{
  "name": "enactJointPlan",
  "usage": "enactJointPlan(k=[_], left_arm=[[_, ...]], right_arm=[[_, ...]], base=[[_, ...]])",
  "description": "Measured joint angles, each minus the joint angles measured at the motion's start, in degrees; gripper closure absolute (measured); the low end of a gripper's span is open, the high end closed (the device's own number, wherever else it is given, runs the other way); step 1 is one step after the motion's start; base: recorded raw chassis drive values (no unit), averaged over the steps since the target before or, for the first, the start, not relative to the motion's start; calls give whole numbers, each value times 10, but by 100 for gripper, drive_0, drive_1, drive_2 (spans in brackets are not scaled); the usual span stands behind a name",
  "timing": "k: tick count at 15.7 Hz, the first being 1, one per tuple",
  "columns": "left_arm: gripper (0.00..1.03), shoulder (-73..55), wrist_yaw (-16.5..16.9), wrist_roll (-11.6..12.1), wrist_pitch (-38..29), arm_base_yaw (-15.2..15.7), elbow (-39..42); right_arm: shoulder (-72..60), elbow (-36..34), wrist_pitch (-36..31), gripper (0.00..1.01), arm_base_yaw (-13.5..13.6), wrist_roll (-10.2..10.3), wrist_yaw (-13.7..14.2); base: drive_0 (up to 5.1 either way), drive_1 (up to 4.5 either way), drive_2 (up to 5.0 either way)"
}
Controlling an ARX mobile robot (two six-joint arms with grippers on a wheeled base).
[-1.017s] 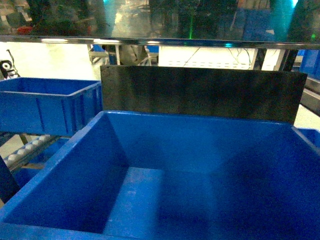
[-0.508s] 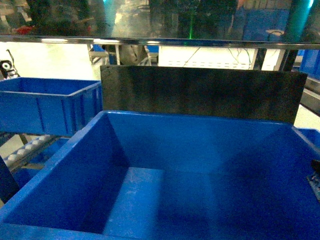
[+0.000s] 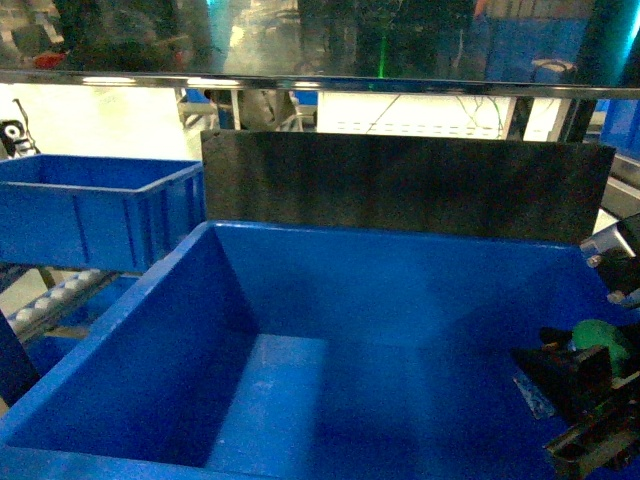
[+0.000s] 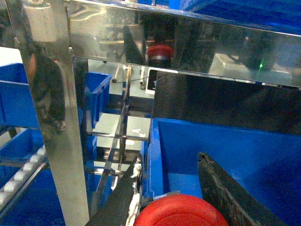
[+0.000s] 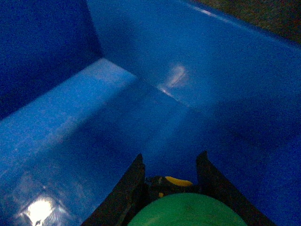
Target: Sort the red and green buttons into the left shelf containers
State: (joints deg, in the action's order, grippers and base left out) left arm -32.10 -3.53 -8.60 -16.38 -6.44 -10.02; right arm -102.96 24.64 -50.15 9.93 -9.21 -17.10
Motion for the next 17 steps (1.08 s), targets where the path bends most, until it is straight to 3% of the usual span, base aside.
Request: enactJointPlan(k=[1, 2, 6, 10, 13, 15, 17], left_arm=[[73, 0, 0, 0, 0, 0, 0], [73, 0, 0, 0, 0, 0, 0], [73, 0, 0, 0, 0, 0, 0], [73, 0, 0, 0, 0, 0, 0], [73, 0, 0, 0, 0, 0, 0], [73, 0, 0, 0, 0, 0, 0], [73, 0, 0, 0, 0, 0, 0]], right_arm=[[-14, 13, 19, 56, 7, -21, 1], [-14, 15, 23, 40, 9, -23, 2], [-1, -4, -18, 1, 5, -20, 5], [89, -70, -60, 3, -18, -7, 9], [192, -138, -48, 3, -42, -7, 5], [275, -175, -34, 3, -72, -7, -5], [420, -216, 35, 3, -117, 22, -14]], base=[[0, 0, 0], [0, 0, 0], [0, 0, 0], [0, 0, 0], [0, 0, 0], [0, 0, 0], [0, 0, 0]])
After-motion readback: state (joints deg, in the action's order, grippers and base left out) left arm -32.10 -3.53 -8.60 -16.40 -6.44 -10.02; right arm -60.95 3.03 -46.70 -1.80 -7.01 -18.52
